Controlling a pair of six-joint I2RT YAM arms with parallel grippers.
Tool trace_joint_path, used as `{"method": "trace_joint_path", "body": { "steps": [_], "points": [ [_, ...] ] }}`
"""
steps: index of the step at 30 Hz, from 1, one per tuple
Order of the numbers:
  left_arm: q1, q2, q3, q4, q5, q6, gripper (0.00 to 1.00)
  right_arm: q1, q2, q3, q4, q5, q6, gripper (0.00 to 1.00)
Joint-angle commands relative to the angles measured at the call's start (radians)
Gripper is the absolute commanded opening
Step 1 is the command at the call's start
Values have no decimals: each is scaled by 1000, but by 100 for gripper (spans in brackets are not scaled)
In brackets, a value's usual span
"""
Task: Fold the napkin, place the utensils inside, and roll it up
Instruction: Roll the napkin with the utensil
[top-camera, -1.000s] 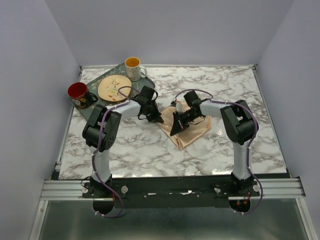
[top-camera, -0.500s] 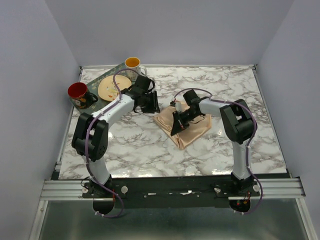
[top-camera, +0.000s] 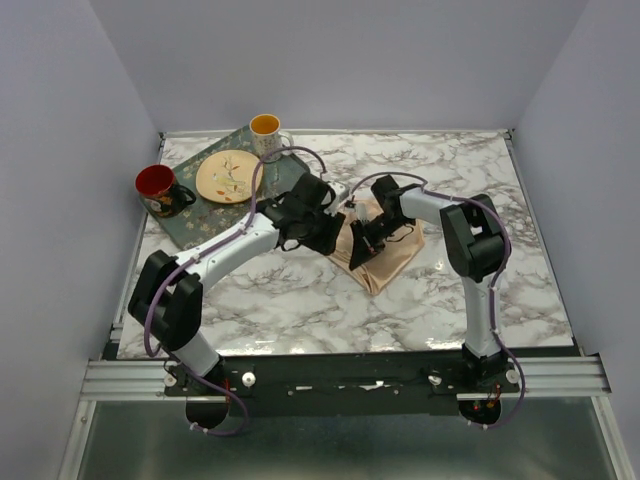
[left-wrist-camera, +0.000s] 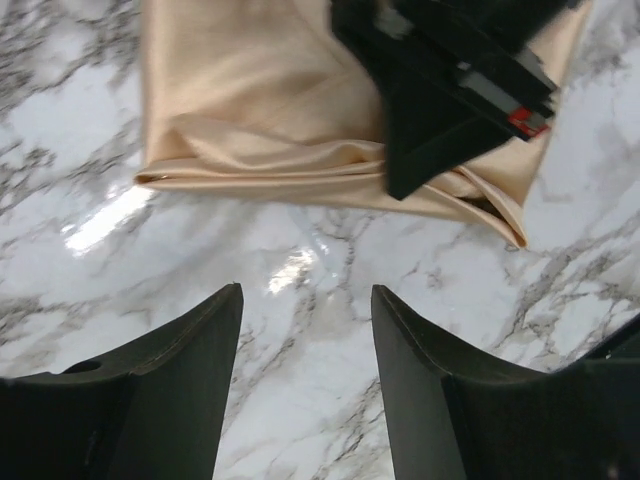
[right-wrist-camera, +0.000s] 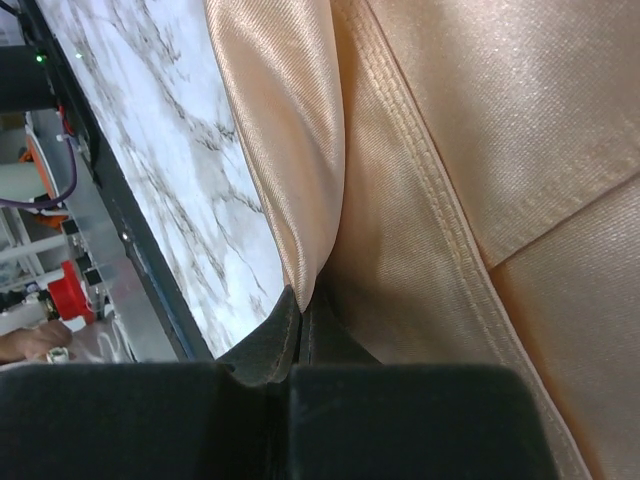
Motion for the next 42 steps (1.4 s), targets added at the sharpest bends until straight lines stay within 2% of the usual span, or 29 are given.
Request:
{"method": "trace_joint_path", "body": {
  "steps": [1, 2, 4, 5, 7, 8, 10, 15, 16, 19, 25, 31, 42],
  "points": [
    [-67, 37, -39, 67, -36, 79, 58, -13, 19, -21, -29, 63, -50, 0],
    [-65, 36, -42, 83, -34, 59, 53, -13, 11, -32, -15, 77, -23, 0],
    [-62, 39, -22, 92, -36, -9, 53, -11, -10, -58, 28, 89, -5, 1],
    [-58, 40, -13, 90, -23, -94, 59, -13, -17, -65, 40, 89, 16, 1],
    [-56, 47, 14, 78, -29, -229, 64, -13, -24, -81, 83, 111, 39, 1],
    [-55, 56, 28, 61, -34, -356, 62, -11, -24, -84, 89, 114, 47, 1],
    [-50, 89, 70, -35, -88, -478, 62, -13, -24, -88, 109, 116, 67, 1],
    [10, 149, 25, -52, 102, -786, 62, -11, -43, -110, 142, 120, 82, 1],
    [24, 174, 25, -55, 115, -866, 62, -8, -47, -113, 145, 120, 82, 1],
    [33, 224, 47, -52, 130, -958, 62, -4, -54, -119, 152, 128, 82, 1],
    [39, 338, 166, -55, 142, -1032, 64, 8, -47, -116, 152, 142, 76, 1],
    [60, 360, 136, -65, 112, -1121, 64, 10, -46, -113, 152, 143, 74, 1],
    [65, 419, 151, -80, 58, -1149, 59, 12, -43, -108, 149, 146, 76, 1]
  ]
}}
